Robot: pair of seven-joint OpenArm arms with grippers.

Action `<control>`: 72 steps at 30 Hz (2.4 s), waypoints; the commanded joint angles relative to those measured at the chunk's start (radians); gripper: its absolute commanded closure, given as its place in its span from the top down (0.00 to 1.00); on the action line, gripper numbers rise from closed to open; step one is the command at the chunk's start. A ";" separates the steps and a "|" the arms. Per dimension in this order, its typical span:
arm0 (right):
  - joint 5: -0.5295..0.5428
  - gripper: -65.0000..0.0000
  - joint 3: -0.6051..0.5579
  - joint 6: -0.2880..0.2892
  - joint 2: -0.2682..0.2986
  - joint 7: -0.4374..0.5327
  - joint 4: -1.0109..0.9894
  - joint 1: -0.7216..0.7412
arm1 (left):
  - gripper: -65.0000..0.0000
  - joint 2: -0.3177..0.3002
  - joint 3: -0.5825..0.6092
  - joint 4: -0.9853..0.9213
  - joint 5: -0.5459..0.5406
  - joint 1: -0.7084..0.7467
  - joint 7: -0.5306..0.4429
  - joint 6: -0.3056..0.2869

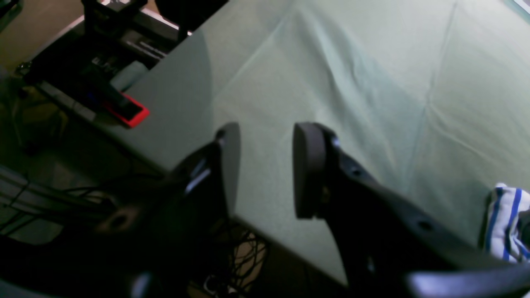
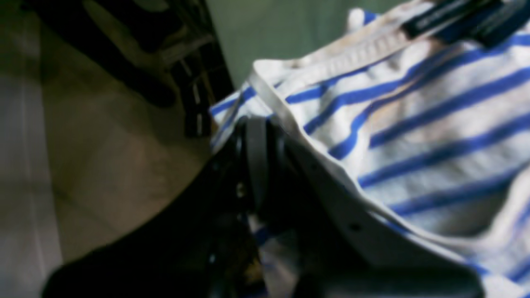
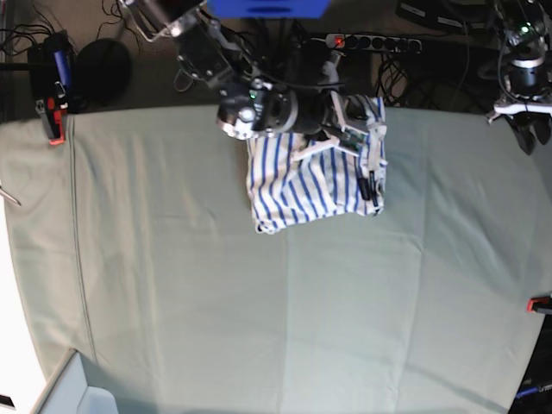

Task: Layout the t-shirt on the table in an organized manner, then fold the t-shirt properly
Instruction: 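Tuck and press the folded shirt bundle with the right gripper, then grasp the bundle edge with the left gripper and fold it over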

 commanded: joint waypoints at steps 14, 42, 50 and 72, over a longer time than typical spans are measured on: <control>0.019 0.00 -0.084 0.000 0.026 0.069 0.138 -0.005 | 0.32 -0.015 -0.008 0.017 0.002 0.008 -0.025 -0.001; 0.019 0.00 0.099 -0.062 -0.124 0.291 -0.600 0.406 | 0.32 -0.017 -0.010 0.020 0.002 0.019 -0.025 -0.001; 0.022 0.00 0.105 -0.064 -0.124 0.420 -0.619 0.431 | 0.32 -0.020 -0.005 0.018 0.004 0.017 -0.025 -0.001; 0.018 0.00 0.502 -0.064 0.017 0.460 0.006 0.095 | 0.66 -0.013 0.507 -0.021 -0.007 -0.030 -0.023 -0.004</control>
